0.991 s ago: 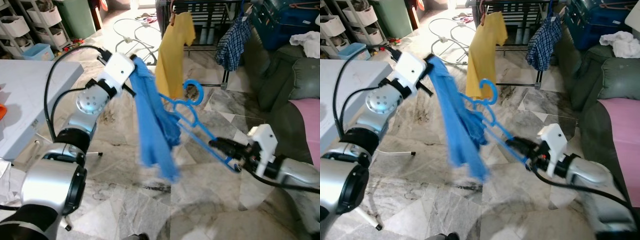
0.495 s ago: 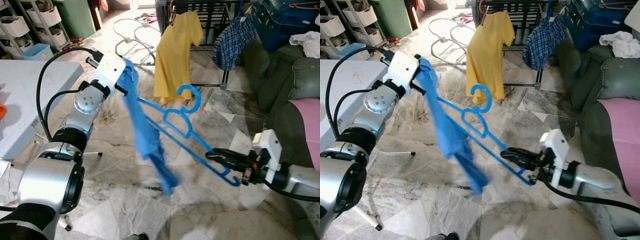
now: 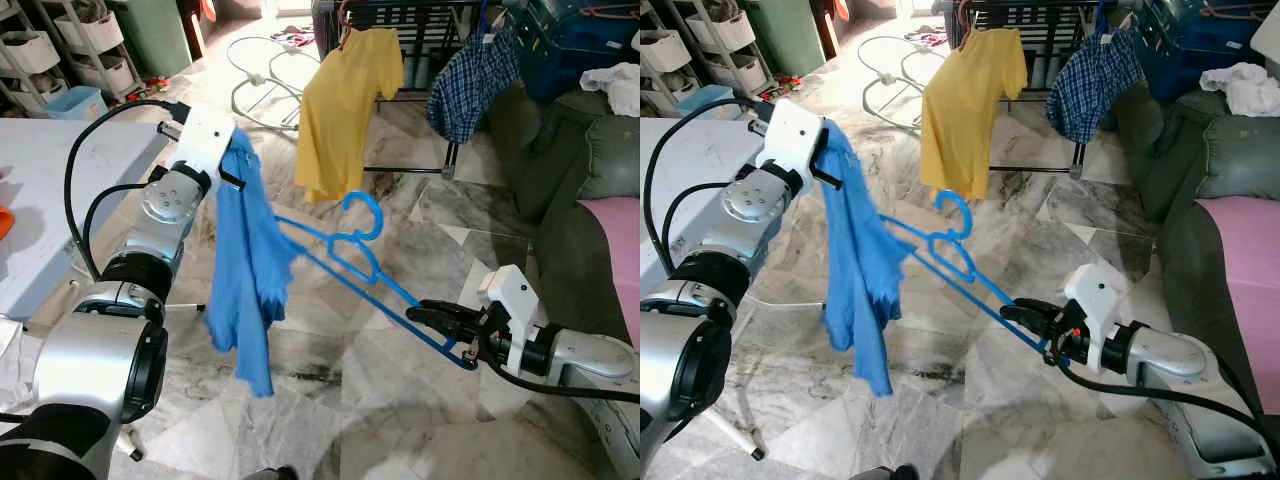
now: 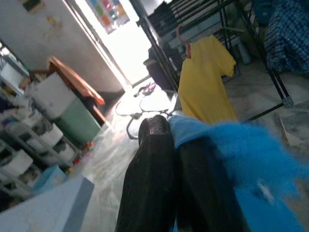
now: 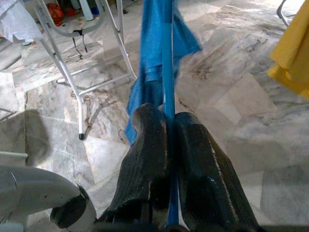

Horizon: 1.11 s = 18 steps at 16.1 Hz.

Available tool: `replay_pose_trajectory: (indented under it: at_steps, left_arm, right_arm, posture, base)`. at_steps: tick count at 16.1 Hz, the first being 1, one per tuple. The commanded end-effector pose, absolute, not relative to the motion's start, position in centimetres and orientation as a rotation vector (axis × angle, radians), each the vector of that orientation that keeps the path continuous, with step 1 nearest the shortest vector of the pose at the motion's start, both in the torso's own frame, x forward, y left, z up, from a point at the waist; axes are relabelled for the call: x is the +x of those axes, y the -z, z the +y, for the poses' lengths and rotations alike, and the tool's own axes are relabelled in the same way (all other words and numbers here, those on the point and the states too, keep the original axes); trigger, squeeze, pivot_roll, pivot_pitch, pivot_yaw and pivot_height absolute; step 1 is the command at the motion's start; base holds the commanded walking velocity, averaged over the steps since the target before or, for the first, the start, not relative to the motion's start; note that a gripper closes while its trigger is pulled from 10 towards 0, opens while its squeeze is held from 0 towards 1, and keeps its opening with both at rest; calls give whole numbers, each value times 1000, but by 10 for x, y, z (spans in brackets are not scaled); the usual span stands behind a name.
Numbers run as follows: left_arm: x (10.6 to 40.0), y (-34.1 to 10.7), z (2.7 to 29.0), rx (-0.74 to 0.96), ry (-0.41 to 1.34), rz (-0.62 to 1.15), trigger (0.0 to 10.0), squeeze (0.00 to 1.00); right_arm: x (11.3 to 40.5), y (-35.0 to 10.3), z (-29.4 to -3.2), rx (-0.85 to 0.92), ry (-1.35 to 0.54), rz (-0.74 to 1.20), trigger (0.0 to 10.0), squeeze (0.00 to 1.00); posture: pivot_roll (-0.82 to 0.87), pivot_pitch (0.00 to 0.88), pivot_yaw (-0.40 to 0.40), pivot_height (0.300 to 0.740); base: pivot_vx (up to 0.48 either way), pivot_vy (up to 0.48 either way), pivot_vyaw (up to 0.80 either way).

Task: Hang hanger

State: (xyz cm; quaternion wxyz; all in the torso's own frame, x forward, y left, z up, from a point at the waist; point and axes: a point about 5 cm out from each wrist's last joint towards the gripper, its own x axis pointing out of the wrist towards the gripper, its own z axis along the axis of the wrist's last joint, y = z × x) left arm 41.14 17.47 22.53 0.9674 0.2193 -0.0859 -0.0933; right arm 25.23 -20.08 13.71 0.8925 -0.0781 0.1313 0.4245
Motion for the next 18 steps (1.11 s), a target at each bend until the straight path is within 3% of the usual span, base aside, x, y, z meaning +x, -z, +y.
replay_pose_trajectory:
  at_steps: [1, 8, 15, 18]
  left_arm:
    - [414, -230, 177, 392, 198, -137, 10000, 0]
    - [410, -189, 174, 295, 281, 138, 10000, 0]
    - [412, -207, 172, 241, 335, 54, 10000, 0]
    - [411, -221, 156, 248, 467, -67, 10000, 0]
  right_arm:
    - [255, -146, -195, -154, -905, 226, 10000, 0]
    - [262, -167, -200, -153, -892, 129, 10000, 0]
    - [264, -164, -203, -160, -877, 130, 10000, 0]
    - [261, -161, -198, -125, -912, 142, 10000, 0]
  posture:
    - [-221, 91, 95, 740]
    - [-228, 86, 95, 740]
    - [-235, 76, 103, 740]
    - [-240, 73, 106, 740]
  base:
    - [0, 0, 0]
    - [0, 0, 0]
    - [0, 0, 0]
    - [0, 0, 0]
